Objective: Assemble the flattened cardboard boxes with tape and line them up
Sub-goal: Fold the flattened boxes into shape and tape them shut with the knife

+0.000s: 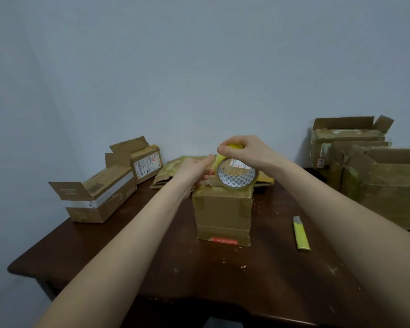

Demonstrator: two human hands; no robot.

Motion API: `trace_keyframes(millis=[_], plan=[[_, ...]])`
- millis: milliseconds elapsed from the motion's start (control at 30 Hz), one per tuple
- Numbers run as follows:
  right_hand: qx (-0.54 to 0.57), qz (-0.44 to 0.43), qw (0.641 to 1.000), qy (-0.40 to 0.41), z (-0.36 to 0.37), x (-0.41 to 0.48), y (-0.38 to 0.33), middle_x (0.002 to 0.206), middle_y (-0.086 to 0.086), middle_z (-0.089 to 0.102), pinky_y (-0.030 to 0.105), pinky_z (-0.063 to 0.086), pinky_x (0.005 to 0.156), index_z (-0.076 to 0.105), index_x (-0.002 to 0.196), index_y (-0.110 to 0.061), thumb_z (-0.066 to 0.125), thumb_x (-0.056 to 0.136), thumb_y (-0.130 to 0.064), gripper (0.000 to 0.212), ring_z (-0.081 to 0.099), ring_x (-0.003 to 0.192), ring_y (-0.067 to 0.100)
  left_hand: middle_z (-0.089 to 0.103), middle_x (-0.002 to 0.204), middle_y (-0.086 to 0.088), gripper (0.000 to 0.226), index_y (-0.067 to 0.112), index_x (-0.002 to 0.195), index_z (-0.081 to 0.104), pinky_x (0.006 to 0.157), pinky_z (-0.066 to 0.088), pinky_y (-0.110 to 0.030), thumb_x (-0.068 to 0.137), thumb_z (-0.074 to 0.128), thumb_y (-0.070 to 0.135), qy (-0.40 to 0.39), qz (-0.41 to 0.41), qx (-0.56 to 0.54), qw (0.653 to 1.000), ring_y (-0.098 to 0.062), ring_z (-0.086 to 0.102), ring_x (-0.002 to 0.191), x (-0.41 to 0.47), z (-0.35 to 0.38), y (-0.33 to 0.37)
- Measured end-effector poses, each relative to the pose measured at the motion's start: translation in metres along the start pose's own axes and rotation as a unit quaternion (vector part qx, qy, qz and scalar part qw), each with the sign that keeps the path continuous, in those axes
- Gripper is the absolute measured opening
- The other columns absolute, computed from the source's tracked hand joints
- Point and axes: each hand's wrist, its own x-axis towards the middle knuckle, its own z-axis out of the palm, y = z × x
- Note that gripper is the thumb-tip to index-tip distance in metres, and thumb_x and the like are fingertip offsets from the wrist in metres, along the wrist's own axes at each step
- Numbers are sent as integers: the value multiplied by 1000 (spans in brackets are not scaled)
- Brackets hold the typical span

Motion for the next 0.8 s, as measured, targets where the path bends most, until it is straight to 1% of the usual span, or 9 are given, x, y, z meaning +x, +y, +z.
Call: trace_keyframes(millis=[67, 133, 267, 400, 467, 533, 600, 667, 800], plan=[[-7, -3, 1000, 14, 3, 1, 1, 116, -4, 63, 30, 44, 91, 67, 108, -23, 66, 83, -52, 39, 55, 110, 12, 60, 66, 4, 36, 12, 85, 64, 38, 34, -13, 93, 55, 45, -31, -3, 42, 999, -5, 46, 49, -1, -1, 3], [-10, 0, 1000, 22, 4, 2, 2, 116, -3, 64, 34, 46, 95, 66, 107, -24, 66, 82, -53, 39, 56, 110, 14, 60, 62, 5, 35, 13, 82, 66, 40, 32, -15, 92, 56, 45, -31, 7, 58, 998, -5, 44, 47, -1, -3, 0], [-8, -2, 1000, 25, 4, 1, 1, 112, -3, 64, 32, 47, 90, 65, 106, -23, 67, 81, -52, 39, 57, 107, 15, 61, 66, 1, 25, 9, 80, 65, 42, 30, -19, 88, 66, 33, -12, 14, -3, 1000, -4, 44, 45, -2, -3, -4], [-18, 4, 1000, 13, 4, -5, 1, 114, -6, 53, 26, 41, 86, 55, 125, -21, 74, 80, -42, 53, 51, 108, 13, 62, 72, -3, 21, 8, 86, 56, 39, 44, -16, 91, 65, 27, 16, -5, -55, 998, -3, 57, 45, -1, -1, -8], [40, 30, 998, 28, 5, -13, 11, 101, -4, 55, 26, 42, 80, 50, 127, -21, 79, 76, -36, 60, 56, 94, 12, 60, 71, -8, 21, 6, 88, 54, 38, 48, -17, 93, 62, 25, 47, -10, -63, 997, -3, 57, 40, 1, -3, -15], [90, 33, 995, 38, 7, -18, 18, 83, -2, 60, 25, 45, 72, 54, 118, -21, 82, 74, -32, 53, 60, 73, 9, 56, 65, -8, 22, 6, 81, 52, 36, 46, -17, 96, 57, 22, 72, -4, -63, 995, -3, 53, 36, 2, -5, -19], [84, 17, 995, 46, 9, -16, 18, 76, -3, 60, 24, 45, 66, 56, 109, -22, 82, 73, -31, 46, 58, 67, 9, 51, 59, -7, 28, 8, 73, 48, 33, 40, -17, 97, 54, 20, 90, 4, -58, 994, -5, 46, 32, 4, -8, -22], [51, -6, 997, 48, 10, -11, 11, 77, -4, 57, 24, 43, 64, 59, 107, -22, 81, 74, -35, 42, 55, 69, 11, 46, 55, -5, 32, 10, 67, 46, 32, 34, -16, 97, 53, 17, 101, 7, -54, 993, -7, 40, 32, 4, -11, -25], [-27, -21, 999, 31, 10, -3, 2, 89, -10, 56, 24, 40, 67, 64, 110, -26, 77, 75, -44, 42, 52, 83, 10, 44, 45, 1, 32, 11, 64, 47, 32, 33, -15, 96, 53, 11, 107, -1, -60, 992, -10, 39, 42, 4, -17, -38]])
